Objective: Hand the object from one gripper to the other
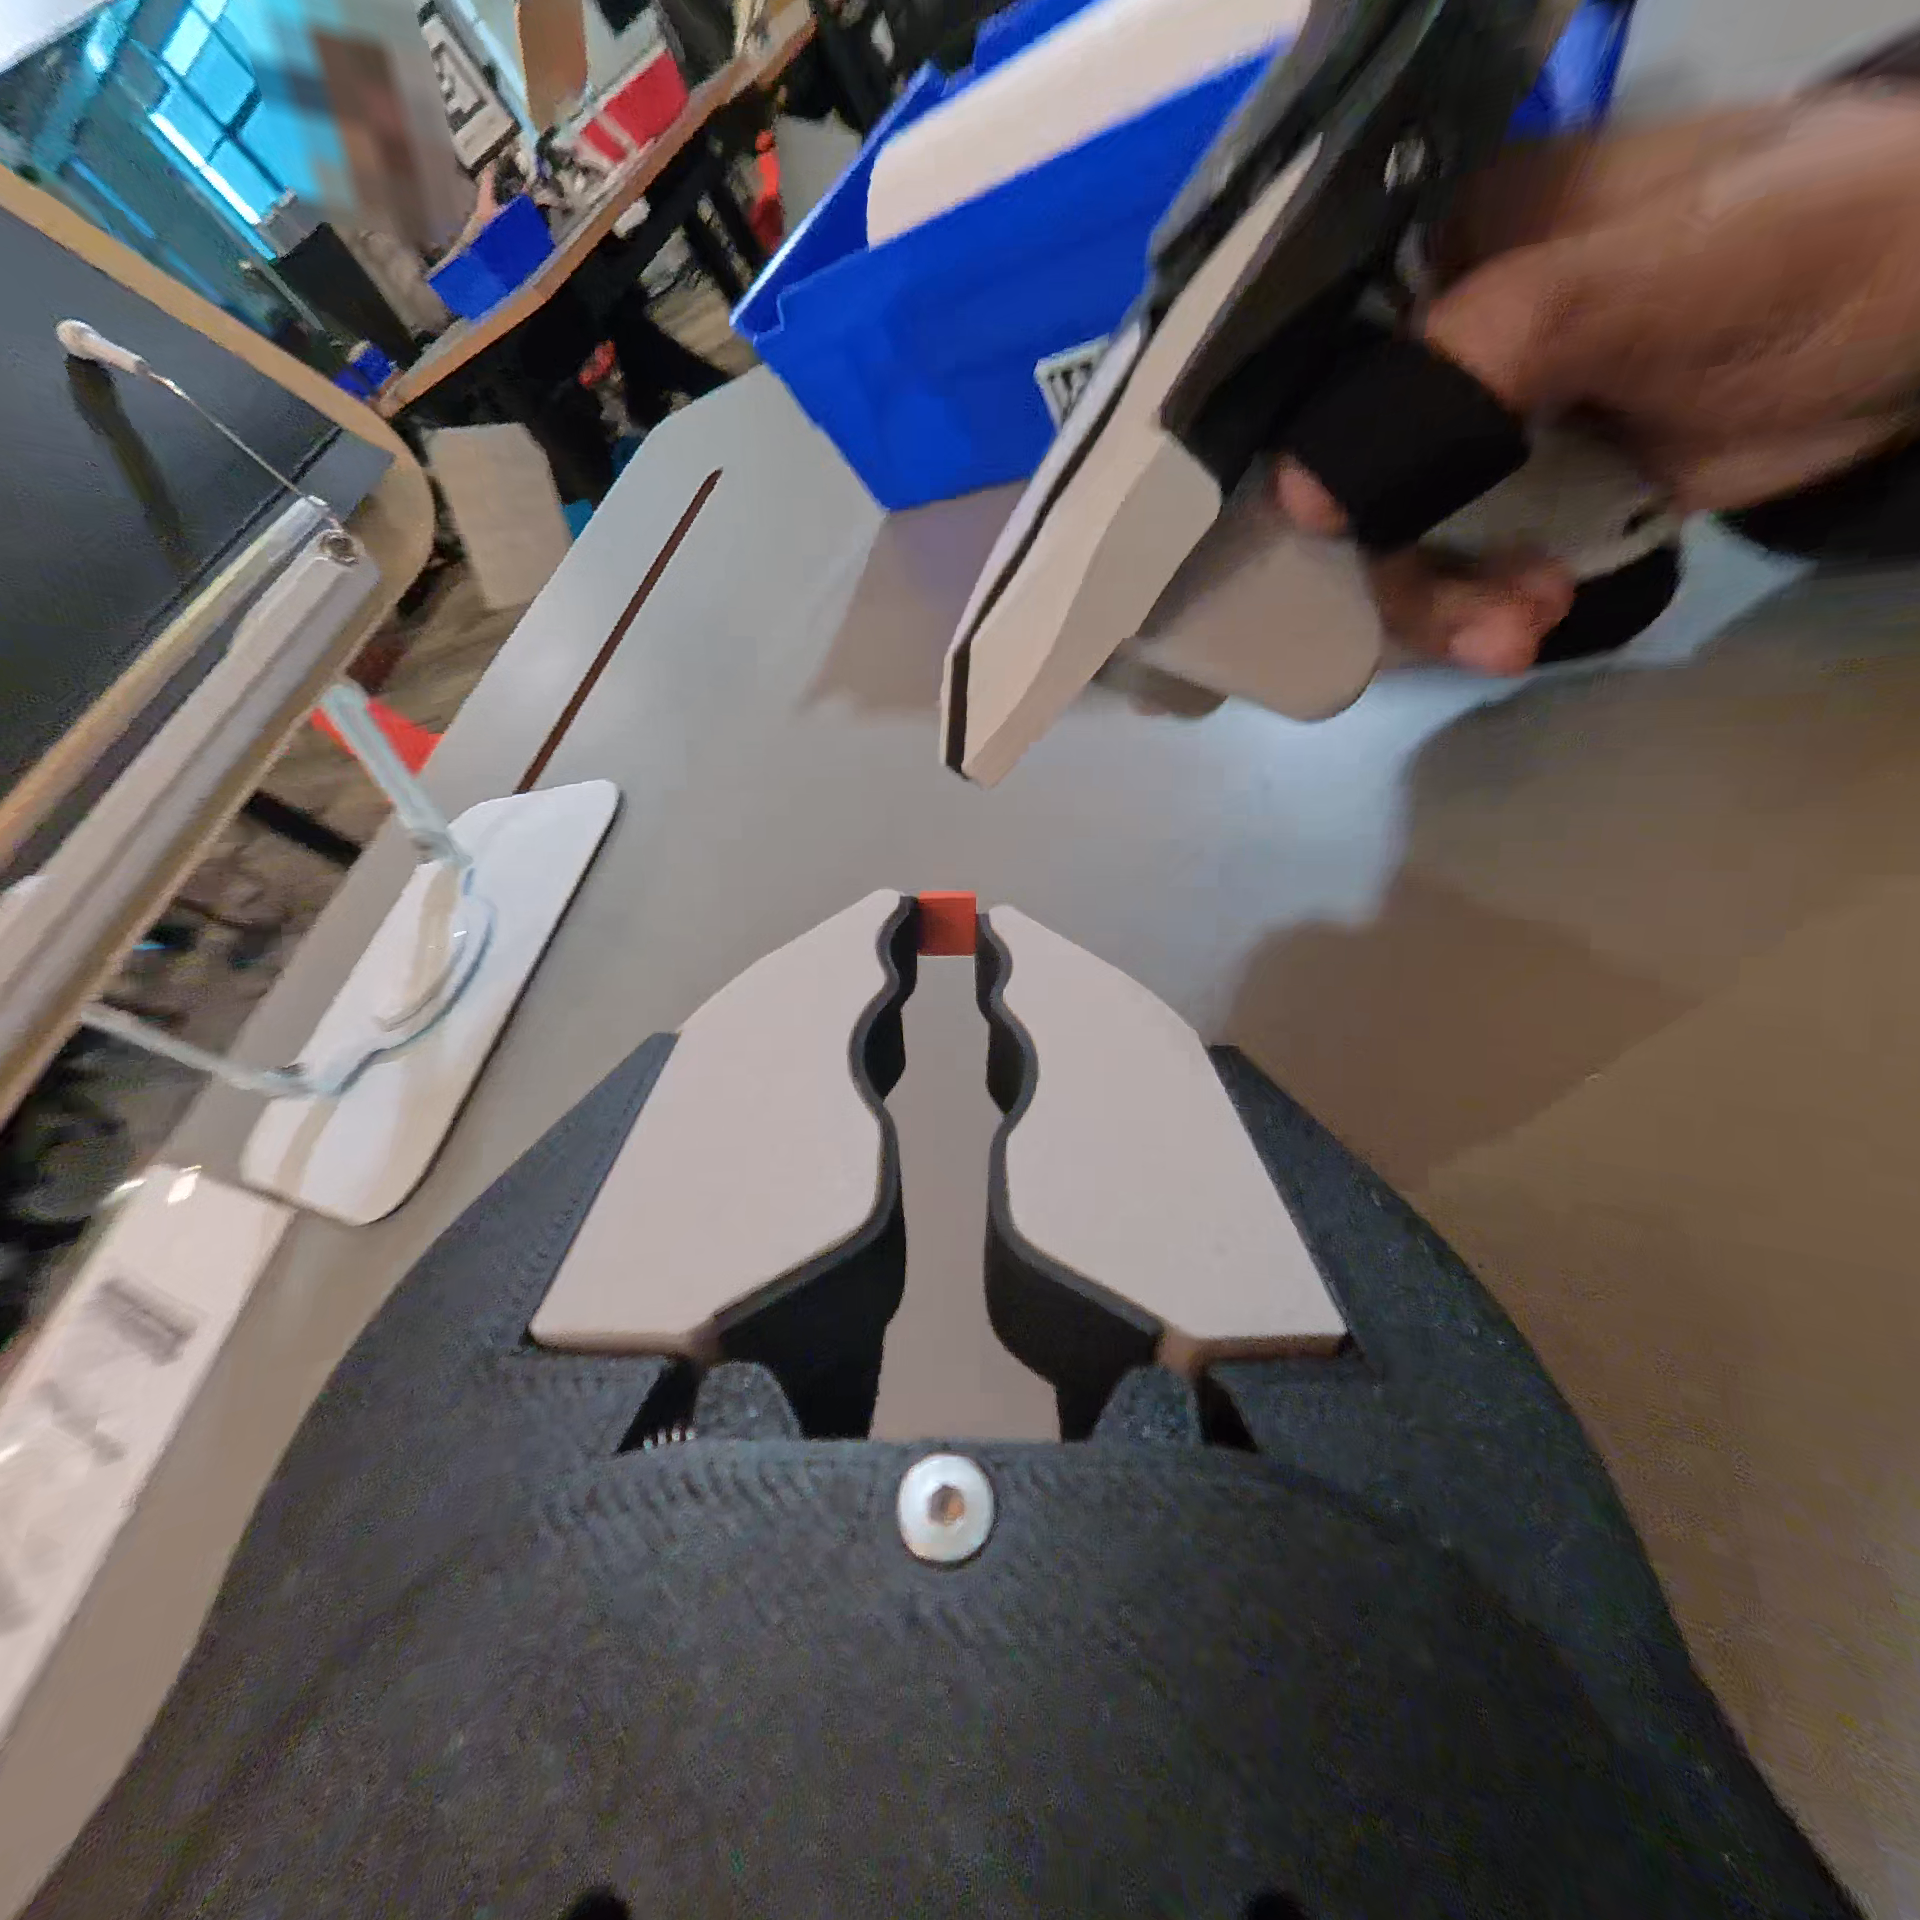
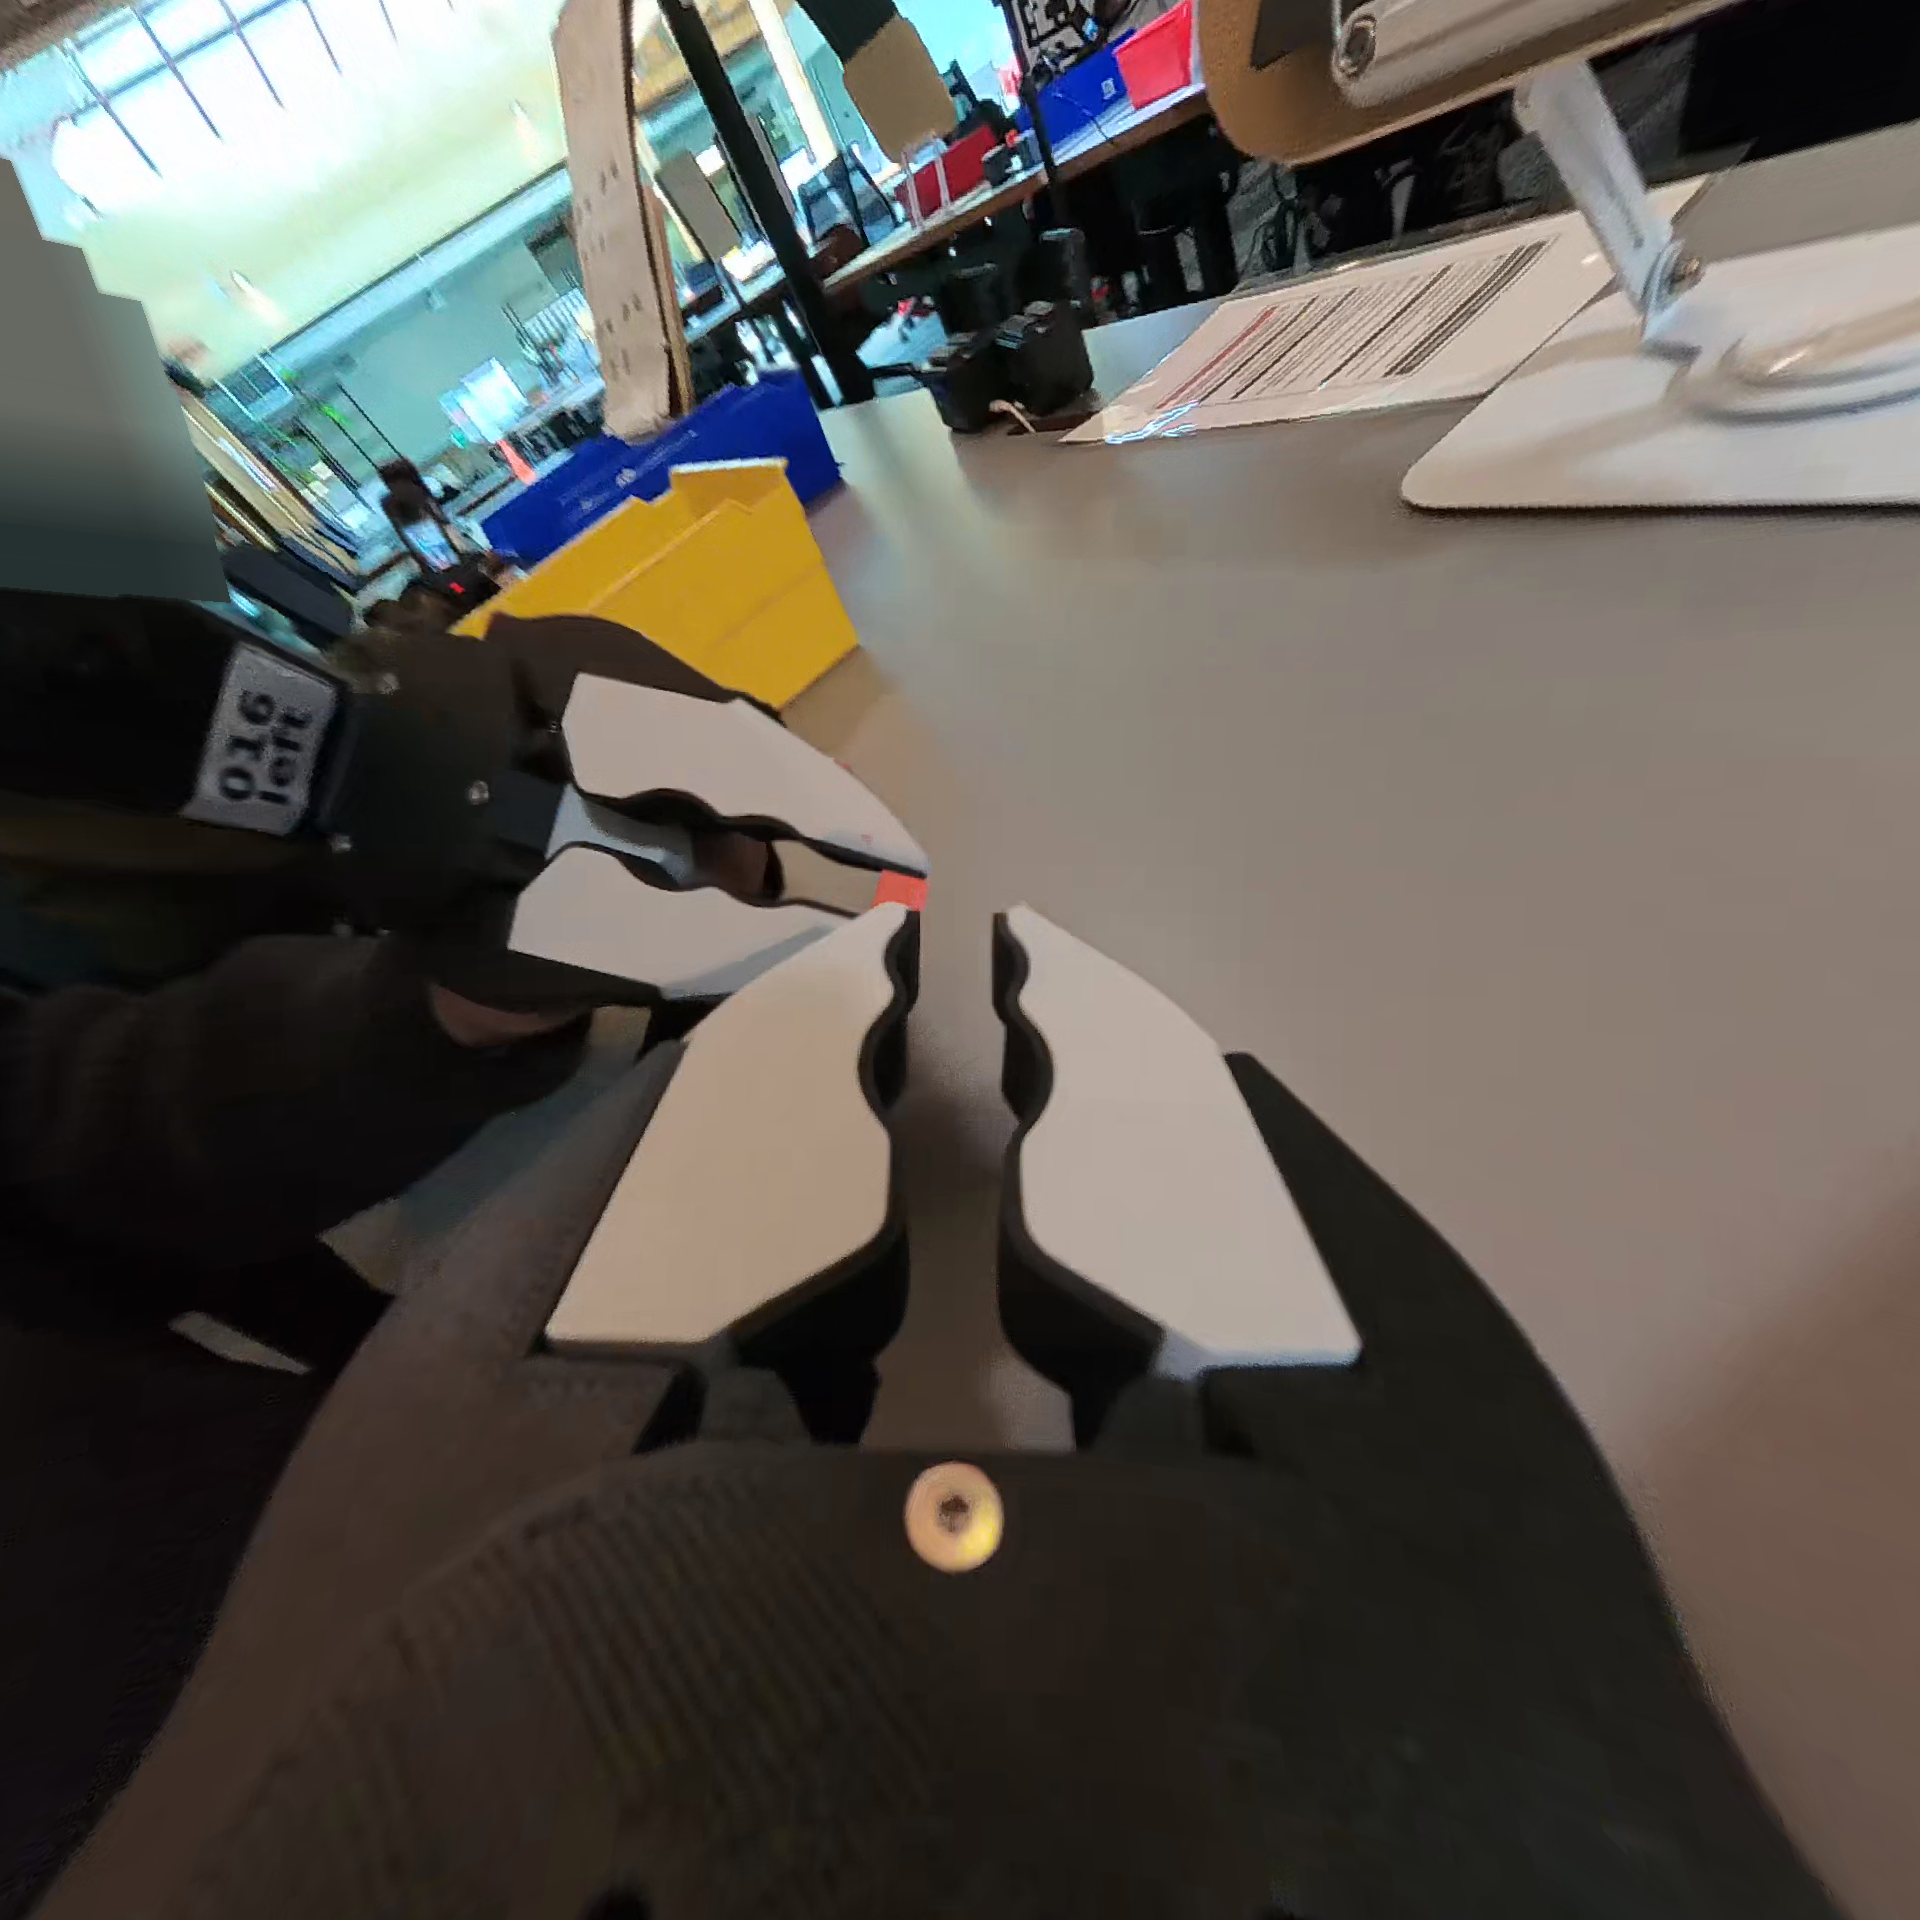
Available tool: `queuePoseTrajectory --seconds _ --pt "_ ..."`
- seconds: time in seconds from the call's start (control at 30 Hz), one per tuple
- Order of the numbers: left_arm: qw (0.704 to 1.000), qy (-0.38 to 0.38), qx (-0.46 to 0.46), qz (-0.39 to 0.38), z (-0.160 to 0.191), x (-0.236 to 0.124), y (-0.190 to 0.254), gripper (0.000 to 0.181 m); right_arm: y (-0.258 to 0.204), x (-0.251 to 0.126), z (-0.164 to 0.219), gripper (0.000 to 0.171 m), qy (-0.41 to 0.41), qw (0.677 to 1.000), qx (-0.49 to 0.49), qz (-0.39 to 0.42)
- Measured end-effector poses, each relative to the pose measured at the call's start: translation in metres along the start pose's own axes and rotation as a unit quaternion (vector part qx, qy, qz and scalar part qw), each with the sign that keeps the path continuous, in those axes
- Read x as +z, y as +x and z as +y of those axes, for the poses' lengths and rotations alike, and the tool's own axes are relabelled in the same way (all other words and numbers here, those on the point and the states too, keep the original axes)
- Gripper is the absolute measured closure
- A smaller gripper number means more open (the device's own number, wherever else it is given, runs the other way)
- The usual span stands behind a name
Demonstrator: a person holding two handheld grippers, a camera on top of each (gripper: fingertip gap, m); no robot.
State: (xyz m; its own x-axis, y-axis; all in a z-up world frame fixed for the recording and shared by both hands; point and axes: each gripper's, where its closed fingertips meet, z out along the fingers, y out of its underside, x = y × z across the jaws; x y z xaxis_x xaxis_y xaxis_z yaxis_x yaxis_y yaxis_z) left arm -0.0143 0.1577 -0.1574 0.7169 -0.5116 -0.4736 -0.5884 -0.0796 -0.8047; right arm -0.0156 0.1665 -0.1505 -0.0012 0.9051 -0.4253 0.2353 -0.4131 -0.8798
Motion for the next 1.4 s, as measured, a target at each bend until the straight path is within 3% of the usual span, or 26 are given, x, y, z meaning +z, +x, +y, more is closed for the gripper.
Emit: queuePoseTrajectory --seconds 0.03,0.33,0.77,1.07,1.2,1.4 --pt "1.000 -0.017 0.022 -0.011 0.003 0.001 0.000 0.171 -0.001 0.001 0.001 0.157 -0.007 1.000 -0.017 0.008" --pt "0.990 -0.063 0.120 -0.026 0.008 0.009 0.013 0.171 -0.010 0.011 0.015 0.154 -0.040 0.999 -0.025 0.001" --pt "0.990 -0.055 0.126 -0.028 0.006 0.008 0.013 0.171 -0.008 0.015 0.021 0.153 -0.053 0.999 -0.006 -0.003" --pt "0.991 -0.044 0.120 -0.029 0.003 0.006 0.012 0.170 -0.008 0.014 0.019 0.160 -0.046 0.999 0.015 -0.015" --pt "0.993 -0.043 0.104 -0.035 0.004 0.008 0.008 0.149 -0.006 0.010 0.012 0.160 -0.024 0.998 0.043 -0.027" --pt "0.999 0.001 0.022 -0.035 -0.005 0.003 -0.002 0.133 -0.011 0.002 -0.004 0.160 0.027 0.988 0.116 -0.094"
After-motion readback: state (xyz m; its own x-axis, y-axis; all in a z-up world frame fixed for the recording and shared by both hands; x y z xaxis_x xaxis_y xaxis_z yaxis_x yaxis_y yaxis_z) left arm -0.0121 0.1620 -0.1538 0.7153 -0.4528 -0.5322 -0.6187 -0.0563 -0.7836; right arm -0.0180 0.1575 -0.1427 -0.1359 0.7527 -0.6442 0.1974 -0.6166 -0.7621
